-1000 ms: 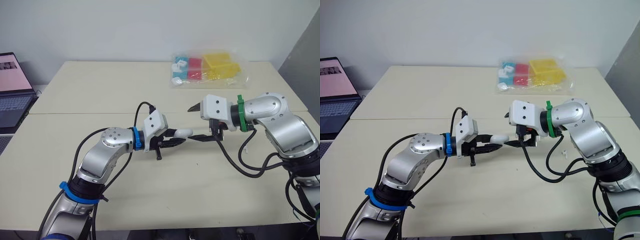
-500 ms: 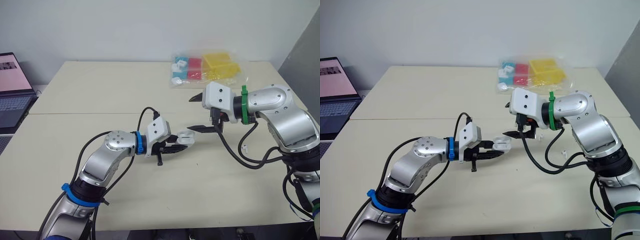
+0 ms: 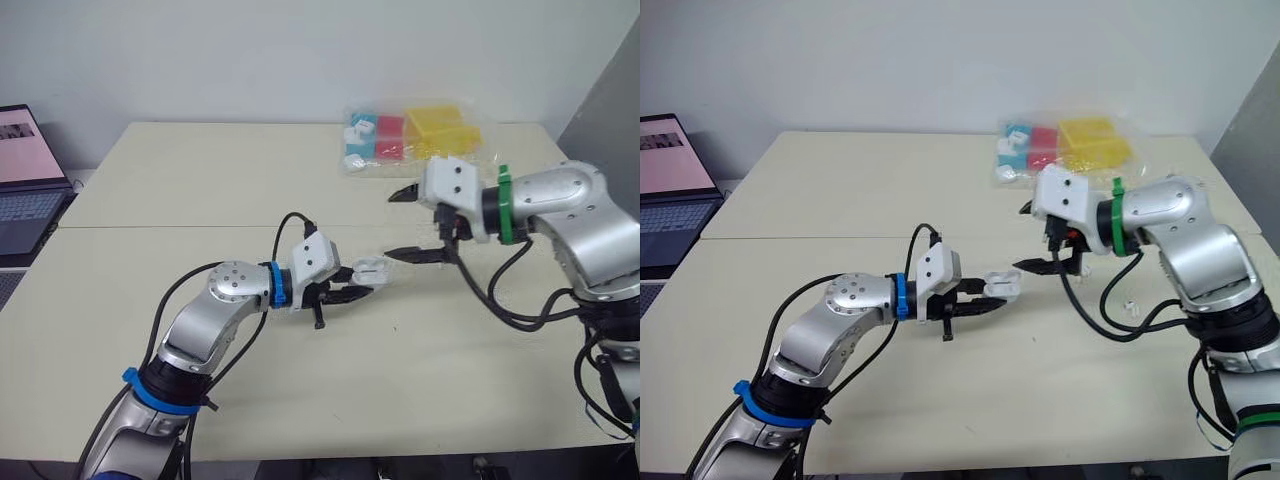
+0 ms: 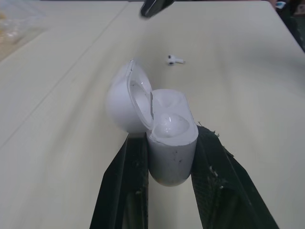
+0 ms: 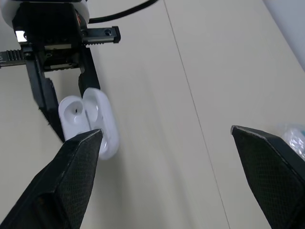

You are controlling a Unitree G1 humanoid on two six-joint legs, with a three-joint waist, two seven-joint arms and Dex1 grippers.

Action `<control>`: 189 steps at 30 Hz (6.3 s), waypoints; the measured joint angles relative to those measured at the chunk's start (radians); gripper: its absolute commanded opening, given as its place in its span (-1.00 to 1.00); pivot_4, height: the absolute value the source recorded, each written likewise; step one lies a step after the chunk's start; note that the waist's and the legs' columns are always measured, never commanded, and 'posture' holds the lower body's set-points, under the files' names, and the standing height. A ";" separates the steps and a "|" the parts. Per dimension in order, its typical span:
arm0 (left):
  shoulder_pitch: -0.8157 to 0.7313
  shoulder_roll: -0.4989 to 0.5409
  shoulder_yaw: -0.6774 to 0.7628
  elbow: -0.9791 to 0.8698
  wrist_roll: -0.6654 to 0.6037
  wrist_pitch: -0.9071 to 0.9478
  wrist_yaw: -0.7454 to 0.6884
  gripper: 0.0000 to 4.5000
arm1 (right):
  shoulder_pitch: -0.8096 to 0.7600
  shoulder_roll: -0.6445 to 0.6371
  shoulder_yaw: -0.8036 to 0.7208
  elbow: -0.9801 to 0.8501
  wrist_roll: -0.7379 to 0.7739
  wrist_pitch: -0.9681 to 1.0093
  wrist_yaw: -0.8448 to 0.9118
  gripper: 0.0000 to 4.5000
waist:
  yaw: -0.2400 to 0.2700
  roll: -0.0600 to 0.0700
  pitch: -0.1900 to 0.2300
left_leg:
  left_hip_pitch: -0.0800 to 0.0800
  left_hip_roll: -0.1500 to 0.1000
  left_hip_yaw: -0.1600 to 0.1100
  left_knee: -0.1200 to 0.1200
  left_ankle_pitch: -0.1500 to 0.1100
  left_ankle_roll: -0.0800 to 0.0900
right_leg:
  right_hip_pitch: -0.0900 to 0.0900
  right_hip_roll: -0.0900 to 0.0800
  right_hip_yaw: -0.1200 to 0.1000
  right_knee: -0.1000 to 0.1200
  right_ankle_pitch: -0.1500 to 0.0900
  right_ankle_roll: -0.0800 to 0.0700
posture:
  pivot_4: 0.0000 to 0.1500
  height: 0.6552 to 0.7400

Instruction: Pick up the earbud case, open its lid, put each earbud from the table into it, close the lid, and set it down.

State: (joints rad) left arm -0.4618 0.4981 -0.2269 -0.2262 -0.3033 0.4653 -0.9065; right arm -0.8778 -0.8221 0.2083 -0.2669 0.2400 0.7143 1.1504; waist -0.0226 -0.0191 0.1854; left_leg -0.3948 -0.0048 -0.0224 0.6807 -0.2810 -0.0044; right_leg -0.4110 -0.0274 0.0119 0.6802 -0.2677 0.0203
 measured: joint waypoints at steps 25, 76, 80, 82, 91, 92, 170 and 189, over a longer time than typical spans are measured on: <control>0.134 -0.127 0.060 -0.019 0.074 -0.188 0.205 -0.63 | 0.450 -0.276 -0.293 -0.166 0.109 0.481 -0.218 1.00 | 0.022 0.000 0.000 | 0.000 0.000 0.001 0.000 0.000 0.000 | 0.001 -0.001 0.000 0.000 0.000 0.000 | 1.00 1.00; 0.107 -0.118 -0.002 -0.017 0.062 -0.166 0.090 -0.63 | 0.597 0.068 -0.360 0.026 0.101 0.498 -0.608 -0.81 | 0.020 0.000 0.000 | 0.004 0.000 0.002 0.000 0.001 0.001 | 0.005 0.004 0.002 -0.001 0.000 0.001 | 1.00 1.00; 0.107 -0.109 -0.002 -0.014 0.062 -0.166 0.089 -0.63 | 0.607 -0.025 -0.274 -0.016 0.140 0.429 -0.465 -0.81 | 0.017 0.000 0.000 | 0.004 0.000 0.002 -0.001 0.001 0.001 | 0.004 0.005 0.003 -0.001 0.000 0.001 | 1.00 1.00; 0.107 -0.109 -0.002 -0.014 0.062 -0.166 0.089 -0.63 | 0.598 -0.085 -0.202 -0.034 0.130 0.340 -0.387 -0.81 | 0.016 0.000 0.000 | 0.005 0.000 0.002 -0.001 0.001 0.001 | 0.005 0.005 0.002 -0.001 0.000 0.001 | 1.00 1.00; 0.116 -0.099 -0.002 -0.019 0.062 -0.161 0.090 -0.63 | 0.504 -0.179 0.021 0.110 -0.003 -0.045 -0.125 -0.81 | 0.018 0.000 0.000 | 0.005 0.000 0.002 -0.001 0.001 0.001 | 0.005 0.005 0.002 -0.002 0.000 0.001 | 1.00 1.00; 0.118 -0.098 -0.002 -0.020 0.062 -0.160 0.090 -0.63 | 0.498 -0.184 0.027 0.128 -0.013 -0.067 -0.103 -0.81 | 0.018 0.000 0.000 | 0.005 0.000 0.002 -0.001 0.001 0.001 | 0.005 0.005 0.002 -0.002 0.000 0.001 | 1.00 1.00; 0.153 -0.110 -0.042 -0.044 0.113 -0.145 0.152 -0.63 | 0.267 -0.249 0.267 0.120 -0.217 0.294 0.148 -0.13 | 0.020 0.000 0.000 | 0.007 0.000 0.002 -0.001 0.001 0.001 | 0.006 0.001 0.002 -0.002 0.000 0.001 | 1.00 1.00; 0.152 -0.108 -0.038 -0.035 0.103 -0.146 0.137 -0.63 | 0.272 -0.248 0.191 0.117 -0.137 0.178 0.167 -0.82 | 0.020 0.000 0.000 | 0.007 0.000 0.002 -0.001 0.001 0.001 | 0.006 0.001 0.002 -0.002 0.000 0.001 | 1.00 1.00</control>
State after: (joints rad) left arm -0.3099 0.3899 -0.2644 -0.2613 -0.2002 0.3197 -0.7697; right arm -0.6061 -1.0700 0.3990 -0.1498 0.1034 0.8920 1.3175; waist -0.0027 -0.0190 0.1852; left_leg -0.3877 -0.0044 -0.0205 0.6795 -0.2801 -0.0034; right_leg -0.4053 -0.0261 0.0138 0.6786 -0.2677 0.0210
